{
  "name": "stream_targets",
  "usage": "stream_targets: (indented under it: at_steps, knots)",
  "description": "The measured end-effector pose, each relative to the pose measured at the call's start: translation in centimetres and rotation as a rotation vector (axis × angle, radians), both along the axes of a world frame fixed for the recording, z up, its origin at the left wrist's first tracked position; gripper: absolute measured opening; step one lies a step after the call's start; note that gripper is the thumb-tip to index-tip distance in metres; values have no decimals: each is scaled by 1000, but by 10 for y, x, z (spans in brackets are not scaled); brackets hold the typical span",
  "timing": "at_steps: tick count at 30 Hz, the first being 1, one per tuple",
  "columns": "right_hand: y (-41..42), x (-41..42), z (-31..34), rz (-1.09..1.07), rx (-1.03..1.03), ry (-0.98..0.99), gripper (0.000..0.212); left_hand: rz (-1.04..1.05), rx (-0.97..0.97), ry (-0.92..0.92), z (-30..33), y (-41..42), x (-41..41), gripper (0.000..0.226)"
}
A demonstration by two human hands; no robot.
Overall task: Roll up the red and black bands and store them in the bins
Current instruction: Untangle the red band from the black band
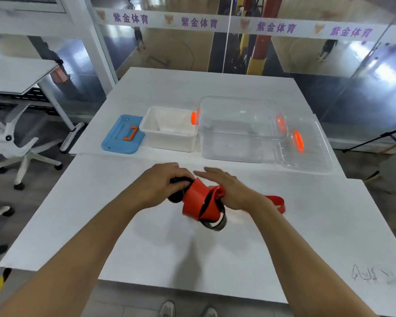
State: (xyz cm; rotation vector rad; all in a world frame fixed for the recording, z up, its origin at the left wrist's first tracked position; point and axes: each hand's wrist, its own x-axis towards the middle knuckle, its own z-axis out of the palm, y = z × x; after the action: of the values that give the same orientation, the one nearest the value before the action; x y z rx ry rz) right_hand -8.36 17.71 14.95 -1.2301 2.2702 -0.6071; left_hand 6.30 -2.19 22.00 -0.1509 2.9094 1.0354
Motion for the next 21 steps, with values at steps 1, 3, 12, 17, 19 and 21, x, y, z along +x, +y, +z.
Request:
stream_targets:
  at_steps: [1, 3, 12, 17, 19, 21]
  knots:
    - [-6, 4, 0, 67, 39, -43, 82, -27, -20, -25, 6, -2, 0, 21]
    - [-15, 10, -2, 136, -8, -163, 81, -52, -8, -62, 14, -9, 3, 20]
    - [-8, 31, -8, -42, -84, -662, 44, -68, 221, -126, 20, -33, 20, 13]
    - [2, 14, 9, -34, 44, -371, 35, -26, -1, -243, 12, -44, 24, 12]
    - [2, 11, 25, -118, -32, -220, 25, -53, -87, -287, 12, -40, 22, 14]
    - [-2, 14, 39, -201, -111, -19, 20, -62, -141, -348, 10, -33, 17, 15]
